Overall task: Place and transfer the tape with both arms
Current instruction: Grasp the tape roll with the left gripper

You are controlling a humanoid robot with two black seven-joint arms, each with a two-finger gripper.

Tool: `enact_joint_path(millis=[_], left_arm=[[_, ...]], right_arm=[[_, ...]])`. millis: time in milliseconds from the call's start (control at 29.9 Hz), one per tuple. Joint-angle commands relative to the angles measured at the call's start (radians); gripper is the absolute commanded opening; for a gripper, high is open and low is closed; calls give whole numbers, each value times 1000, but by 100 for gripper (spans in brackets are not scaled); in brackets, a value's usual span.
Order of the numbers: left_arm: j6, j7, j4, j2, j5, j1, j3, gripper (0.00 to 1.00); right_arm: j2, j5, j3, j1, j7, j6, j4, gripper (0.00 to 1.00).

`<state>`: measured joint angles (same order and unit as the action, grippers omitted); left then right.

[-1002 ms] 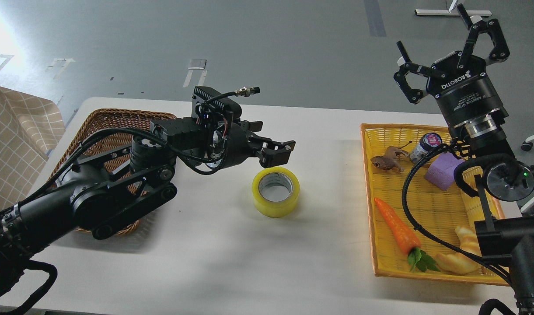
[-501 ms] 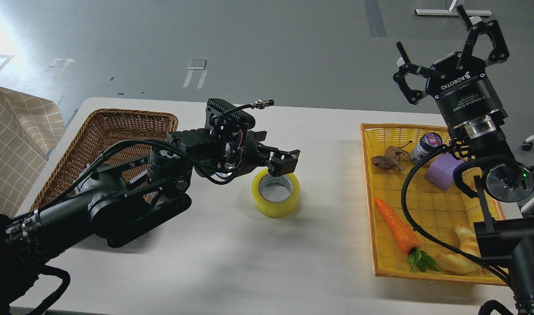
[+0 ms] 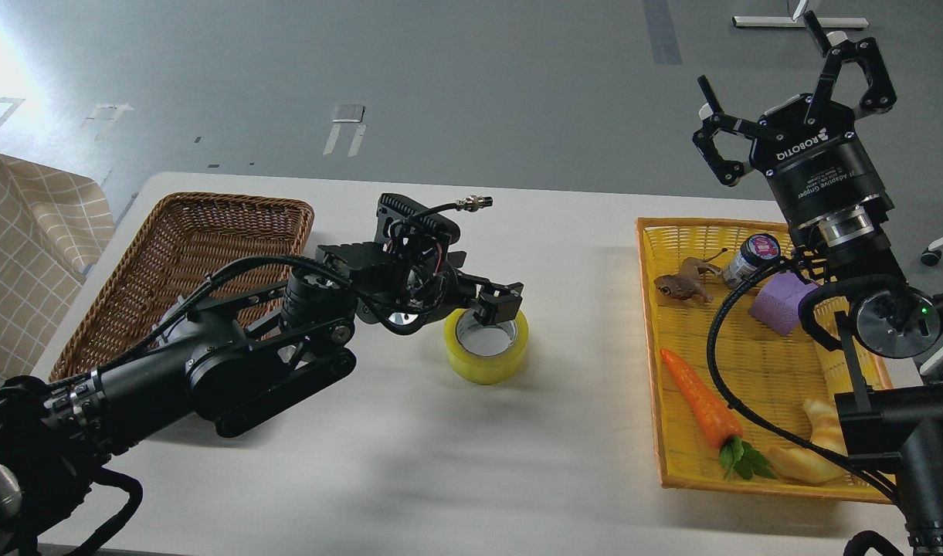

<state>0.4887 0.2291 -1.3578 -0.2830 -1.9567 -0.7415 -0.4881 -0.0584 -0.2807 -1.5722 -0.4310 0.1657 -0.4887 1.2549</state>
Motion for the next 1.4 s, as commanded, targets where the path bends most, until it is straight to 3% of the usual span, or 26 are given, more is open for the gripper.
enact_joint_path(millis=[0, 200, 835, 1270, 1370], left_arm=[[0, 1, 8, 2, -13, 2, 25, 98], [0, -1, 88, 57, -14, -2, 25, 98], [0, -8, 174, 71, -16, 7, 26, 97], [0, -17, 209, 70, -10, 5, 83, 89], [0, -33, 213, 68, -10, 2, 85, 82]], right_arm=[[0, 0, 0, 1, 0, 0, 1, 100], [2, 0, 0, 3, 0, 0, 1, 100], [2, 0, 1, 15, 0, 0, 3, 100], [3, 2, 14, 18, -2, 0, 9, 100], [3, 2, 14, 28, -2, 0, 11, 100]])
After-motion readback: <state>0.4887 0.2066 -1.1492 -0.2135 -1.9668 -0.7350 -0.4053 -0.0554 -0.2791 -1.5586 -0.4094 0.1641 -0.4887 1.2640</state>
